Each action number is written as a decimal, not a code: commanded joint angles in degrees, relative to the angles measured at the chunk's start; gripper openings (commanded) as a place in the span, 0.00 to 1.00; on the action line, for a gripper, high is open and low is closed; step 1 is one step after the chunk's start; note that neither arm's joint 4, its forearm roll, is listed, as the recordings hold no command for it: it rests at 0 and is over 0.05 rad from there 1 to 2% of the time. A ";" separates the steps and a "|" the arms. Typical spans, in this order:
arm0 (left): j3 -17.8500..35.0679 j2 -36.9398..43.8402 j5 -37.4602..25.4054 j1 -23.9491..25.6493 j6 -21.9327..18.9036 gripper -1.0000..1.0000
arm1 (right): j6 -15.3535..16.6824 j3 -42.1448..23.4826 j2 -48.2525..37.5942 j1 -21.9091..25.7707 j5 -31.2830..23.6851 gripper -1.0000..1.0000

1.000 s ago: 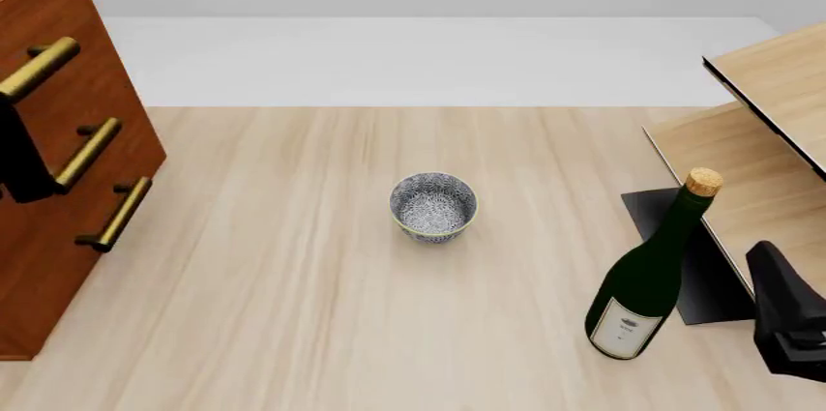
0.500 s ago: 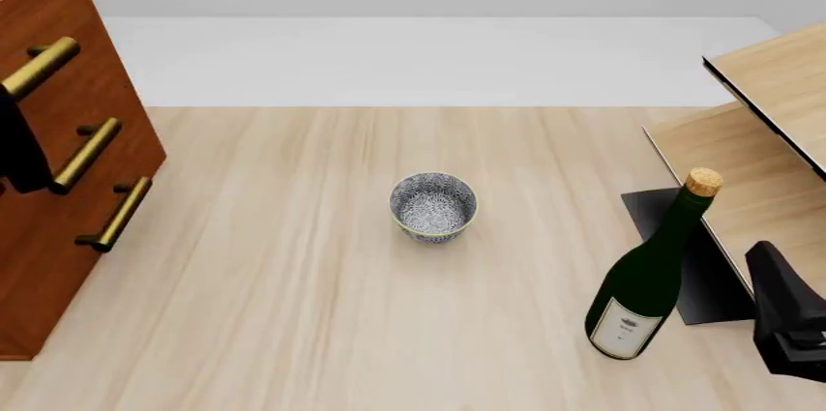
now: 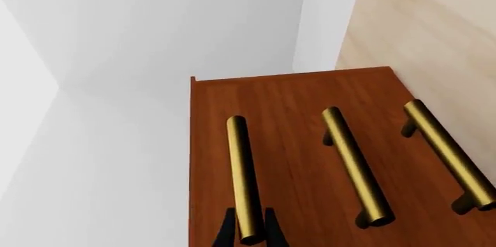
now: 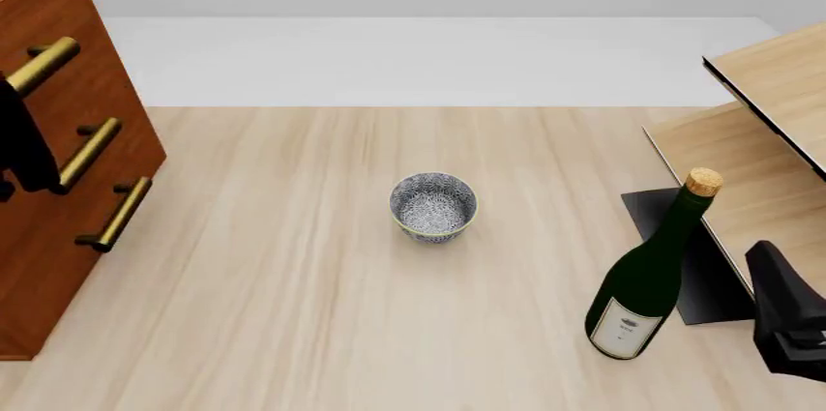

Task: Close the bottom drawer of the cabinet and open the top drawer.

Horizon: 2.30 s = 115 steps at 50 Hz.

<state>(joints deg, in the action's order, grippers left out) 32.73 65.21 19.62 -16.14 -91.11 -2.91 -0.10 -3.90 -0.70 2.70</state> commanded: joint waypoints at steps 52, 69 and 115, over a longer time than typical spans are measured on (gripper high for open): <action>-0.38 1.03 4.08 5.61 -3.81 0.00 | -0.61 -0.01 -1.14 -0.35 0.97 1.00; -0.27 -0.28 2.88 7.93 -4.45 0.00 | -1.15 -0.05 -2.76 -0.54 2.43 1.00; 3.05 1.75 1.82 13.17 -3.40 0.00 | -1.67 -0.01 -2.88 -0.90 2.48 1.00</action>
<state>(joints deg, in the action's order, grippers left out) 32.46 64.38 19.16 -4.69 -94.46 -4.51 -0.11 -6.61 -1.55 5.02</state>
